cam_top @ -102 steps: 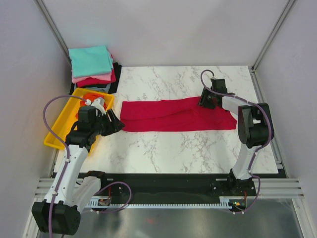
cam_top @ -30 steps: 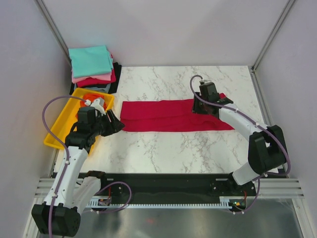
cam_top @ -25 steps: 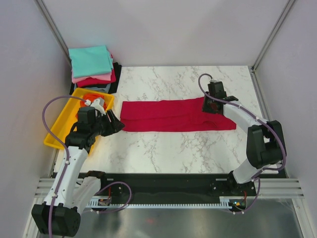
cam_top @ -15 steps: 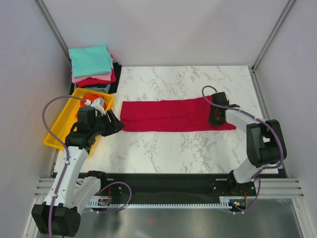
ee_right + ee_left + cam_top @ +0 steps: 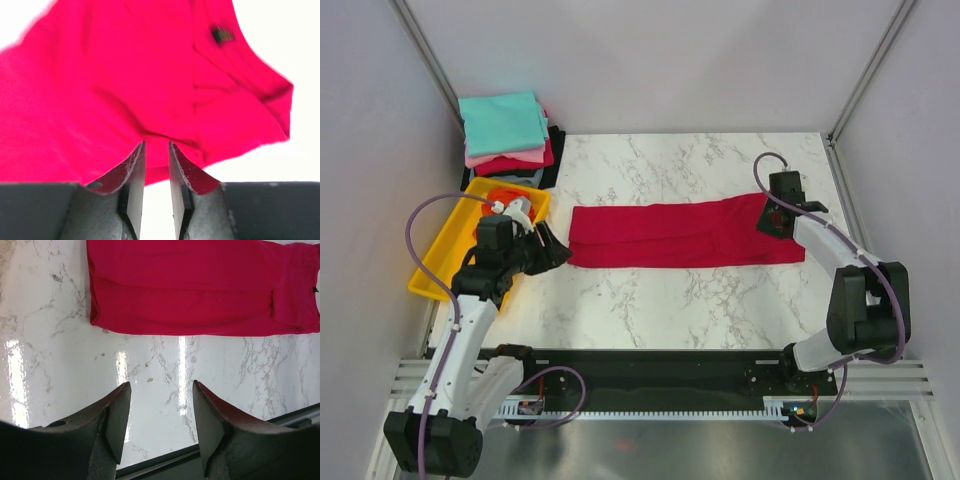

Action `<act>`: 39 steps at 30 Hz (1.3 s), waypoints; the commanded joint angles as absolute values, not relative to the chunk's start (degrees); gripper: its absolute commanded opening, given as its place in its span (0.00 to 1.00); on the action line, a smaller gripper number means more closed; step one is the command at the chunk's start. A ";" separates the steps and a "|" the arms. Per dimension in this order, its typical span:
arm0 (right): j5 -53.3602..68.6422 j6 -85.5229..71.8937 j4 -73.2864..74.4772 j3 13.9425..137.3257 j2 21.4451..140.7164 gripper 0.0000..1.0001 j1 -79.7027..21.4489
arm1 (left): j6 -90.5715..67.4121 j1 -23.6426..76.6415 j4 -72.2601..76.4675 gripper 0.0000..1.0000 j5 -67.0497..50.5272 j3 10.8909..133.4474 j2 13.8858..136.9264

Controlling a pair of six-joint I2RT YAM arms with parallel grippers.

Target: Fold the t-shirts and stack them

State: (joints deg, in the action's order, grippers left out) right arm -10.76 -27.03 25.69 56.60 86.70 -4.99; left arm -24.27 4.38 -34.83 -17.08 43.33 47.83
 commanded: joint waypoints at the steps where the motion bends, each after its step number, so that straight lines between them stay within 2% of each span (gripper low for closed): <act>1: -9.67 -28.39 25.40 61.16 88.05 0.33 -5.10 | -22.59 4.57 -33.49 0.60 -18.20 42.89 47.90; 5: -10.46 -28.30 25.14 64.33 93.24 0.33 -5.10 | -24.07 6.41 -32.17 0.61 -16.00 44.82 53.25; 7: -10.20 -28.30 24.44 65.12 96.76 0.33 -5.01 | -24.96 10.70 -30.51 0.62 -11.97 46.22 57.28; 9: -8.98 -28.30 24.26 66.79 100.78 0.35 -4.92 | -25.93 16.22 -29.80 0.63 -6.98 50.08 65.01; 12: -8.26 -28.13 24.26 67.68 104.40 0.38 -4.66 | -27.07 19.41 -28.04 0.63 -5.10 56.94 77.31; 18: -5.89 -27.95 23.20 67.06 107.48 0.39 -3.34 | -25.84 19.51 -26.80 0.62 -2.64 72.75 102.24; 25: -4.66 -27.42 23.11 71.18 113.28 0.40 -0.18 | -26.54 18.81 -29.26 0.62 -0.62 87.44 121.52; 28: -2.12 -28.04 24.34 80.20 118.99 0.40 2.10 | -26.37 18.19 -31.19 0.61 -0.27 91.66 124.71; 31: -0.18 -28.04 26.62 87.95 126.28 0.41 2.29 | -26.37 18.37 -31.20 0.61 -0.09 90.27 123.84; 37: 6.05 -29.53 32.42 112.20 141.93 0.48 0.36 | -29.09 20.47 -27.78 0.60 -2.81 74.82 114.27; 39: 9.39 -29.97 32.70 121.61 147.18 0.57 -1.93 | -31.02 24.32 -25.93 0.60 -2.81 67.70 110.15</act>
